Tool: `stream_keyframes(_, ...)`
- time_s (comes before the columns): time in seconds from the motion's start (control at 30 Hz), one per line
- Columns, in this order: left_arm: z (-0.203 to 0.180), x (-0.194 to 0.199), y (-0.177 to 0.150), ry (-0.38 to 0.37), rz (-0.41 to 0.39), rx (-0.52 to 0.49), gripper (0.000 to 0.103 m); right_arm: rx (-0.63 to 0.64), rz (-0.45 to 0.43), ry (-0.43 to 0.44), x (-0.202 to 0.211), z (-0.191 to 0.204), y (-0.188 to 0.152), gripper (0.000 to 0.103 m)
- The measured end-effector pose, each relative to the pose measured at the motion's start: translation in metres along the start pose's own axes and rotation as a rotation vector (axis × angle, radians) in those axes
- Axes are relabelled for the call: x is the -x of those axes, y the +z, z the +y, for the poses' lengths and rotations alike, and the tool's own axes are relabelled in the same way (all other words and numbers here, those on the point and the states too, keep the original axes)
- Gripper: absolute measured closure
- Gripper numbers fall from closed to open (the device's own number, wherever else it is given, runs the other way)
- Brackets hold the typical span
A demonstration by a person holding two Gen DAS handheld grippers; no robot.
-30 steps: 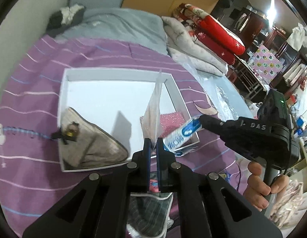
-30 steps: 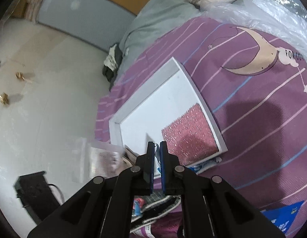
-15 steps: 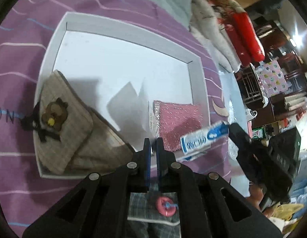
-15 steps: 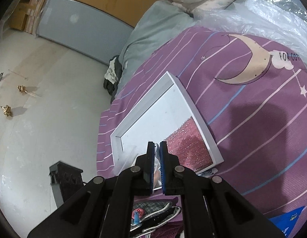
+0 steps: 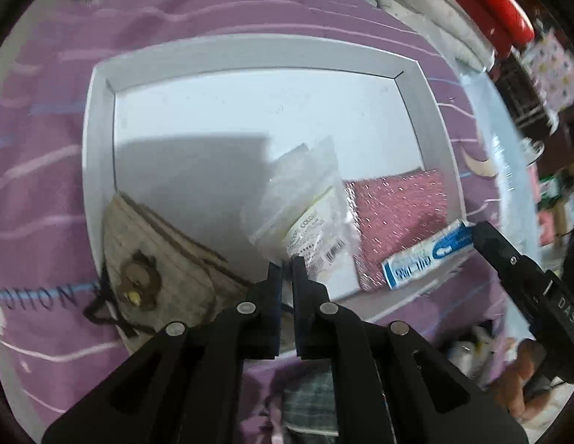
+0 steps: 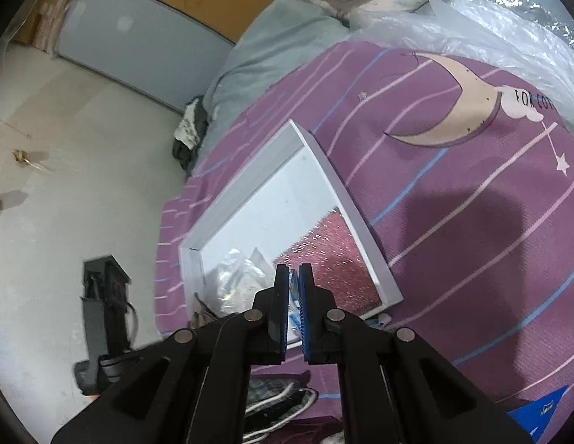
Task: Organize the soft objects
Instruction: 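Carry the packet and toothpaste tube into the white box with both grippers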
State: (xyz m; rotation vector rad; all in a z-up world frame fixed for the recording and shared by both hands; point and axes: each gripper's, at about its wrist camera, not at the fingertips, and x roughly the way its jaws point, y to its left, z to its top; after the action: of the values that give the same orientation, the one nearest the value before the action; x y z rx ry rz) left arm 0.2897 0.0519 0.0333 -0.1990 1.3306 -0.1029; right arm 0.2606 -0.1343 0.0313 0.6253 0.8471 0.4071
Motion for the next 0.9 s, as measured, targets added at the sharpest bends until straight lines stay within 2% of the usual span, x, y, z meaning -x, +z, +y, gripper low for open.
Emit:
stream_keyframes(0.1, -0.006, 0.004, 0.0, 0.06, -0.04, -0.028, 0.084, 0.027, 0.0, -0.072, -0.005, 0.001, -0.003, 0.099)
stream_keyframes(0.17, -0.005, 0.009, -0.004, 0.052, -0.035, -0.022, 0.068, 0.035, -0.005, -0.113, -0.006, -0.001, -0.004, 0.099)
stream_keyframes(0.23, -0.003, 0.014, -0.008, 0.049, -0.049, -0.013, 0.061, 0.041, -0.009, -0.164, -0.007, -0.003, -0.004, 0.099)
stream_keyframes(0.3, 0.001, 0.027, -0.012, 0.081, -0.092, -0.001, 0.061, 0.044, -0.007, -0.198, -0.005, -0.005, -0.004, 0.099)
stream_keyframes(0.4, -0.004, 0.04, -0.011, 0.084, -0.175, 0.017, 0.061, 0.048, -0.006, -0.187, -0.003, -0.006, -0.004, 0.099)
stream_keyframes(0.43, -0.004, 0.043, -0.008, 0.078, -0.199, 0.024, 0.062, 0.05, -0.003, -0.179, -0.003, -0.005, -0.005, 0.099)
stream_keyframes(0.5, -0.01, 0.04, 0.004, 0.056, -0.221, 0.035, 0.085, 0.051, 0.011, -0.161, -0.006, -0.002, -0.006, 0.099)
stream_keyframes(0.53, -0.01, 0.036, 0.007, 0.043, -0.217, 0.036, 0.102, 0.053, 0.017, -0.159, -0.007, -0.001, -0.008, 0.099)
stream_keyframes(0.6, -0.013, 0.02, 0.013, 0.01, -0.197, 0.04, 0.102, 0.058, 0.022, -0.168, -0.009, 0.0, -0.01, 0.099)
stream_keyframes(0.7, -0.024, -0.006, 0.018, 0.001, -0.138, 0.032, 0.102, 0.062, 0.022, -0.167, -0.009, 0.002, -0.011, 0.099)
stream_keyframes(0.8, -0.02, -0.026, 0.014, 0.013, -0.039, 0.063, 0.102, 0.062, 0.021, -0.163, -0.007, 0.001, -0.01, 0.099)
stream_keyframes(0.9, -0.017, -0.024, 0.007, 0.004, -0.037, 0.066, 0.102, 0.05, 0.025, -0.163, -0.007, -0.001, -0.01, 0.099)
